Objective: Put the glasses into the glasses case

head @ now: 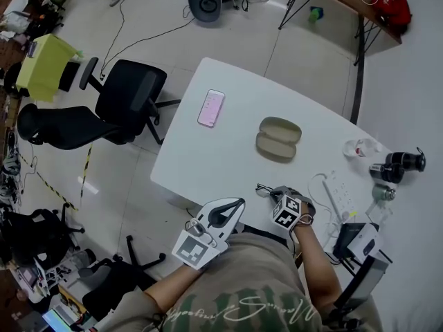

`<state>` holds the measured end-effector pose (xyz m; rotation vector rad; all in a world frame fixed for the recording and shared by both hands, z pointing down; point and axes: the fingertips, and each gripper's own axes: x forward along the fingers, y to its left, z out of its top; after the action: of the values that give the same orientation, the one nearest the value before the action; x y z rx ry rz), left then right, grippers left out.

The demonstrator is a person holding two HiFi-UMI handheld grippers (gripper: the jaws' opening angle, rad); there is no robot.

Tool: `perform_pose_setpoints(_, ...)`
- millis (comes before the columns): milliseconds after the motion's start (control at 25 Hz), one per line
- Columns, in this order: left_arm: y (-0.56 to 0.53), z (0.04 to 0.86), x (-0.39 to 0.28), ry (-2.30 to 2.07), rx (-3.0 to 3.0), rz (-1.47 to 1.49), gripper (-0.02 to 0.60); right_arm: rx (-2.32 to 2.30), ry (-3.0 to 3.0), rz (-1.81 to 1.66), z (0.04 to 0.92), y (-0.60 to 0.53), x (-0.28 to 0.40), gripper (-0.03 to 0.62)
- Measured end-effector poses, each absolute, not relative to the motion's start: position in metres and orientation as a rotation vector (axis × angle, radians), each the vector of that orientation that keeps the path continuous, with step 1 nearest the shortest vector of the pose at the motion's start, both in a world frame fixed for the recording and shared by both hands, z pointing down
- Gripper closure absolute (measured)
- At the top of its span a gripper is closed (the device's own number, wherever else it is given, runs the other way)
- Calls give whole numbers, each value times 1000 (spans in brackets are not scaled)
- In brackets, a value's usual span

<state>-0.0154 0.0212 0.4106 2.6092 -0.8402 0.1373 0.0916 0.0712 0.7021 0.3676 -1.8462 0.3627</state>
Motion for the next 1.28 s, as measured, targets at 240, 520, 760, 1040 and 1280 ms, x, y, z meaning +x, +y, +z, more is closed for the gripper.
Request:
perform_pose_setpoints(240, 14, 412, -16, -845, 2592, 142, 574, 377, -1854, 343, 699, 54, 92, 565)
perform_pose_setpoints(520, 12, 415, -20, -877, 2579, 157, 574, 378, -1869, 331, 697, 44, 90, 565)
perform_pose_setpoints(760, 15, 417, -17, -886, 2577, 160, 574, 389, -1875, 322, 695, 42, 95, 565)
perform_pose_setpoints(1040, 22, 425, -16, -879, 2573, 188, 574, 416, -1882, 307, 693, 33, 102, 565)
perform_pose_setpoints(1280, 21, 421, -16, -885, 2576, 182, 574, 467, -1893, 283, 688, 23, 107, 565)
